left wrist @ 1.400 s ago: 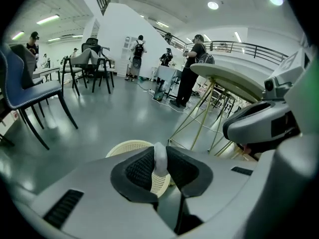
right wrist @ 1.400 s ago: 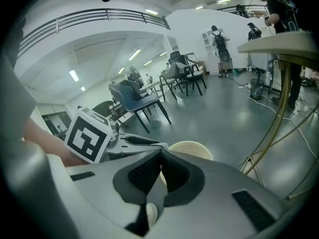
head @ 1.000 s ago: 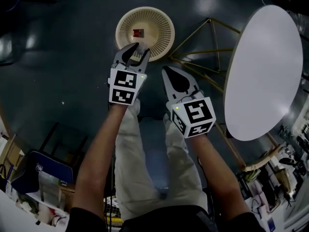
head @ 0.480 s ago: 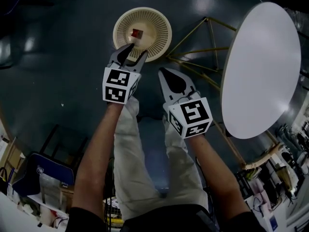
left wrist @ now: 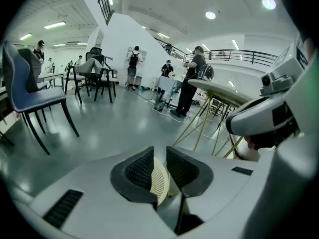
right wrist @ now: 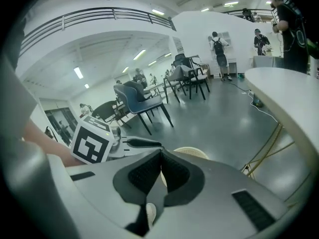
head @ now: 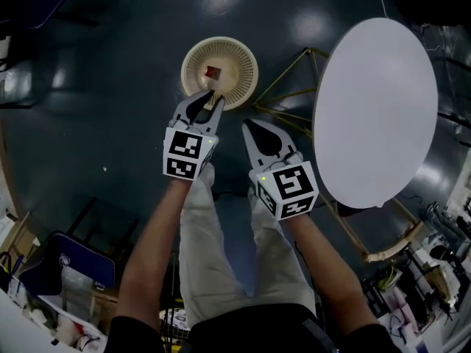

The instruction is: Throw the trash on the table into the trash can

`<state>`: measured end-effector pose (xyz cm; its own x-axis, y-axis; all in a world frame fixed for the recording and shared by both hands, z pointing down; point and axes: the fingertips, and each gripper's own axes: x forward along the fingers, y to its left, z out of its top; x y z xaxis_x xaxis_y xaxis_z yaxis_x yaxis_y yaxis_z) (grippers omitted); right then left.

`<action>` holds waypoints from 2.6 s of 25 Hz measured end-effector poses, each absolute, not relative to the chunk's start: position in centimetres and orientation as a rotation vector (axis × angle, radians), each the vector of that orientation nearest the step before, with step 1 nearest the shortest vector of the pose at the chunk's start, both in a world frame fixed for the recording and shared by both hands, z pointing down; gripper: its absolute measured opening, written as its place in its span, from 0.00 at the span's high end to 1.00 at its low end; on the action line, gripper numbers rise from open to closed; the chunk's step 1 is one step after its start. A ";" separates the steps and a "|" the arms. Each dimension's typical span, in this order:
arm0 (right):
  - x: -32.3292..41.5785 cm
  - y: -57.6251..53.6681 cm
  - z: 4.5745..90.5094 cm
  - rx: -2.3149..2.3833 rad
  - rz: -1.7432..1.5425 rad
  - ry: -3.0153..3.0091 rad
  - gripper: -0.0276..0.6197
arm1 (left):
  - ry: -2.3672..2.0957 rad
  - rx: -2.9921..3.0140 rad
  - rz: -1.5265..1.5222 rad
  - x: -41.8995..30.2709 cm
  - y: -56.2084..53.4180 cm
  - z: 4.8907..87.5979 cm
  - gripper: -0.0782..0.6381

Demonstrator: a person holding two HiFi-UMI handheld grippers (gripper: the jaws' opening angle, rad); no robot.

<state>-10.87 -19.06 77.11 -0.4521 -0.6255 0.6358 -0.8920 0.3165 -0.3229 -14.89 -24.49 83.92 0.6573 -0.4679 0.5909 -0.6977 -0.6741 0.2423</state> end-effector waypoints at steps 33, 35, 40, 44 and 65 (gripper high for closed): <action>-6.5 -11.4 41.7 1.312 0.510 -2.430 0.93 | -1.106 2.586 0.310 -10.5 -13.5 41.9 0.87; -5.9 -10.7 40.0 1.299 0.472 -2.444 0.93 | -1.120 2.583 0.292 -9.8 -12.4 40.3 0.87; -2.9 -9.0 35.9 1.344 0.409 -2.469 0.93 | -1.148 2.617 0.301 -7.5 -9.5 36.5 0.87; -0.4 -7.9 33.0 1.383 0.357 -2.489 0.93 | -1.170 2.664 0.278 -5.9 -7.7 33.0 0.87; 5.6 -2.8 26.2 1.306 0.243 -2.626 0.93 | -1.319 2.682 0.168 -1.0 -1.9 24.4 0.87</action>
